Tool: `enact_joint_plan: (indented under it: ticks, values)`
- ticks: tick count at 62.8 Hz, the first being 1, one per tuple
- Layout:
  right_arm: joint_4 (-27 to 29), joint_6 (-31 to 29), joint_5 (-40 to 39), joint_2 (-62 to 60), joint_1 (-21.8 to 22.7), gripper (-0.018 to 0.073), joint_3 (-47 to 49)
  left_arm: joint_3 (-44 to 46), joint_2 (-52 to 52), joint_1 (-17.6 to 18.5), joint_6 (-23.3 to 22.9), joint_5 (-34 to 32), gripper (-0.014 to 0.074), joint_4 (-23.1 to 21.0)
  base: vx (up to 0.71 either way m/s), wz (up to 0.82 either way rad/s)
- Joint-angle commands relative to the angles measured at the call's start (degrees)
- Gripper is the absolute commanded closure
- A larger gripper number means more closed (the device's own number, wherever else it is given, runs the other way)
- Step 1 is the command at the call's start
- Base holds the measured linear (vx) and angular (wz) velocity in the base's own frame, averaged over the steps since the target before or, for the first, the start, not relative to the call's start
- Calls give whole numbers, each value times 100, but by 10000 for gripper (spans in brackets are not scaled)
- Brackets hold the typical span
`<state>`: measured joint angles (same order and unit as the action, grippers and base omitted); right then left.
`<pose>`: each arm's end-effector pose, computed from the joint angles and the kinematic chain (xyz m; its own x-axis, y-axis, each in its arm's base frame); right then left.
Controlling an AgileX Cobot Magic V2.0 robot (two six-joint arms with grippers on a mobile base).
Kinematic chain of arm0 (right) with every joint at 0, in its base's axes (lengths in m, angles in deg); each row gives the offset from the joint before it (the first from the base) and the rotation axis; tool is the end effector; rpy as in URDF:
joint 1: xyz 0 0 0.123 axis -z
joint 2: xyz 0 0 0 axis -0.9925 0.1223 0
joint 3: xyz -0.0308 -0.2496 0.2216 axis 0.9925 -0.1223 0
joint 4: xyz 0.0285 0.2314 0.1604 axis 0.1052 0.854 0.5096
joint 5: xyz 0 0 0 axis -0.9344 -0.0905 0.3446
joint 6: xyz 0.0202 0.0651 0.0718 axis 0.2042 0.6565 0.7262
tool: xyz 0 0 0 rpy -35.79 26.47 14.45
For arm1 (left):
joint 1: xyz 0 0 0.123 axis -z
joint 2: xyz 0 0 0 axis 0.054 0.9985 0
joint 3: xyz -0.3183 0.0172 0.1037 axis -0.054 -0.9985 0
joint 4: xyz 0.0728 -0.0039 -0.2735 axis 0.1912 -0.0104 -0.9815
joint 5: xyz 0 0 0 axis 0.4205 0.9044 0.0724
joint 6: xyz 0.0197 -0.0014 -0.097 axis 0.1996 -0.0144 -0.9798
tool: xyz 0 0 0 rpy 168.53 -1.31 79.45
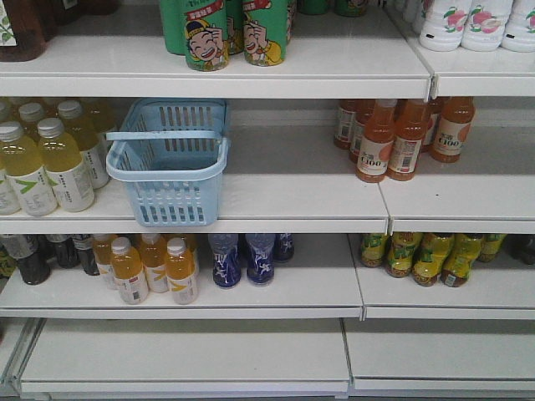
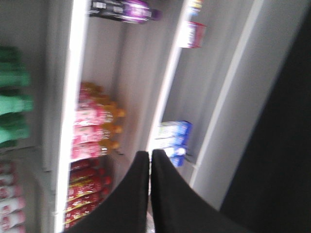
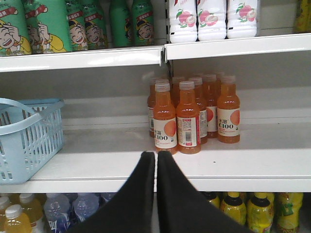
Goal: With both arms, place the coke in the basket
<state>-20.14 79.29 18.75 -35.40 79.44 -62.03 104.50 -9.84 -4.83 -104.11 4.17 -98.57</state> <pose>0.0457 0.0030 0.2020 0.0497 0.0571 -0.9971 -0.0656 0.9964 0.0538 -0.0310 -0.0071 0.4058 -0.1672 -0.9692 0.1808 0.5416 -0.2435 -0.8046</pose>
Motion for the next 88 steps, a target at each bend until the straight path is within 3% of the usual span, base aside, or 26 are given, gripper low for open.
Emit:
enact_joint_plan:
  ticks: [1,12,28,37,46,50,58,71,80,88]
  values:
    - [-47,-17,-417,-71,8,561,-45,782,517,0,511,63,603,-30,0,0]
    - [-47,-17,-417,-71,8,561,-45,2005,1597,0,2087,427,603,-42,0,0]
    - [-47,-17,-423,-71,8,561,-45,2519,3279,0,3599,1407,603,-404,0,0]
    - [-47,-17,-423,-71,8,561,-45,2518,4090,0,4288,2147,603,-956,0,0]
    - [-47,-17,-423,-71,8,561,-45,2513,4779,0,5482,2372,603,-1528,0,0]
    - [-47,-17,-423,-71,8,561,-45,2513,5078,0,5700,2516,603,-1754,0,0]
    - [-47,-17,-423,-71,8,561,-45,2506,5705,0,6255,2834,603,-1796,0,0]
    - [-47,-17,-423,-71,8,561,-45,2506,6653,0,6543,3322,587,-1796,0,0]
    - [-47,-17,-408,-71,8,561,-45,2506,7250,0,6634,3457,512,-1804,0,0]
    - [-47,-17,-408,-71,8,561,-45,2506,7702,0,6634,3486,381,-1986,0,0]
